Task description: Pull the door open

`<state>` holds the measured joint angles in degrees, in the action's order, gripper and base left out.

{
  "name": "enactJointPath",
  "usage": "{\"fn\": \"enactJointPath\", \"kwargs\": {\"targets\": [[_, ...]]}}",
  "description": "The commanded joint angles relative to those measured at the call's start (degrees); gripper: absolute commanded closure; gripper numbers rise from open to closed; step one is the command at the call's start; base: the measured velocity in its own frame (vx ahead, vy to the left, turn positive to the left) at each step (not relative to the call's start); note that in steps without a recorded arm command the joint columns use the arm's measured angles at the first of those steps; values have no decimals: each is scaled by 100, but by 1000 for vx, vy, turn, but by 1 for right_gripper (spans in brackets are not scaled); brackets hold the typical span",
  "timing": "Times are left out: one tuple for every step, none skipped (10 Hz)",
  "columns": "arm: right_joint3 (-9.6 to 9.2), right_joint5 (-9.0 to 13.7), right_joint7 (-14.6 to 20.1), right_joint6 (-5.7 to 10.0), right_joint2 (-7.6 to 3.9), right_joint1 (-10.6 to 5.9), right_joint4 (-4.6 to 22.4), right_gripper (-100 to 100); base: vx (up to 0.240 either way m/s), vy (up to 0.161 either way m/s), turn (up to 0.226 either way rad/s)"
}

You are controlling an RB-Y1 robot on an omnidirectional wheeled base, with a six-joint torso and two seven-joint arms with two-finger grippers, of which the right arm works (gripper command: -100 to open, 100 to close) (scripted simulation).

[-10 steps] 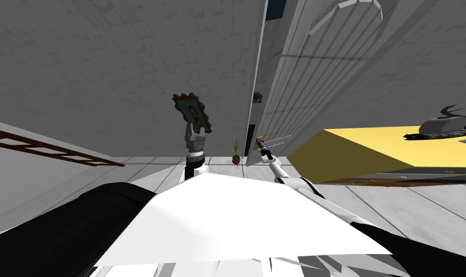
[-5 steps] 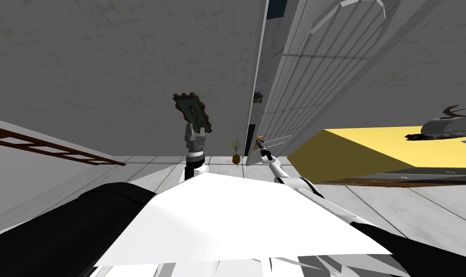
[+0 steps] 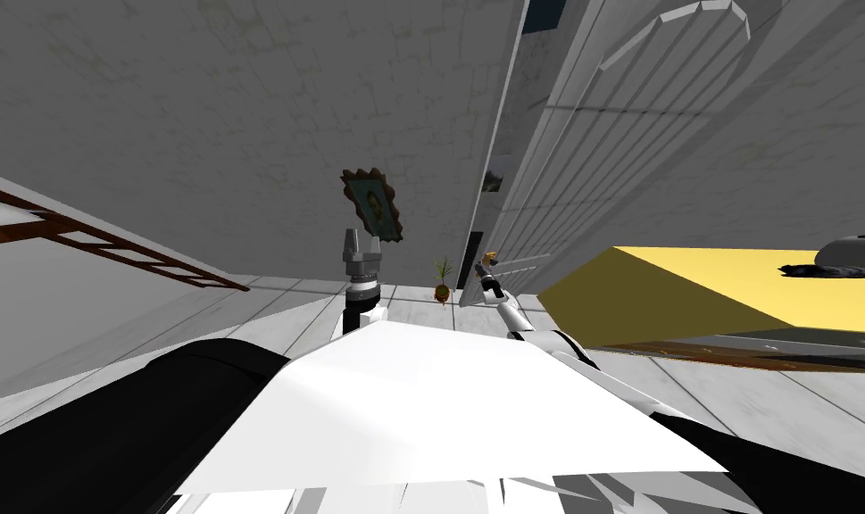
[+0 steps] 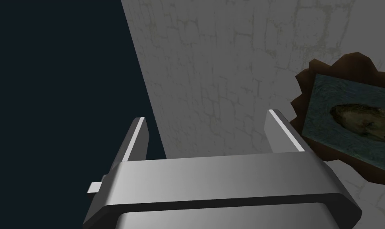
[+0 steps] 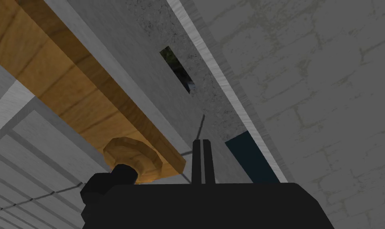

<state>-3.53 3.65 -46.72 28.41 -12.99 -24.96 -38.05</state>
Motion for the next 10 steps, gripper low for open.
{"fn": "enactJointPath", "kwargs": {"targets": [[-170,-137,-215,84,-138,49,-56,-100,-99,-122,42],[-224,-181,-283,110,-182,64,-74,-100,-109,-187,41],[-342,-276,-432,168,-277,98,-112,-100,-99,-189,35],[-407,-327,-513,200,-329,116,-133,-100,-108,-169,29],[-538,-433,-679,265,-436,153,-176,-100,-124,-153,40],[-605,-487,-762,297,-490,172,-198,-100,-119,-144,30],[-669,-539,-844,329,-542,191,-219,-100,-103,-131,23],[-793,-638,-999,389,-642,226,-260,-100,-104,-133,39],[-848,-682,-1069,416,-686,242,-278,-100,-90,-136,33],[-944,-760,-1191,464,-765,269,-309,-100,-75,-139,26]]}}
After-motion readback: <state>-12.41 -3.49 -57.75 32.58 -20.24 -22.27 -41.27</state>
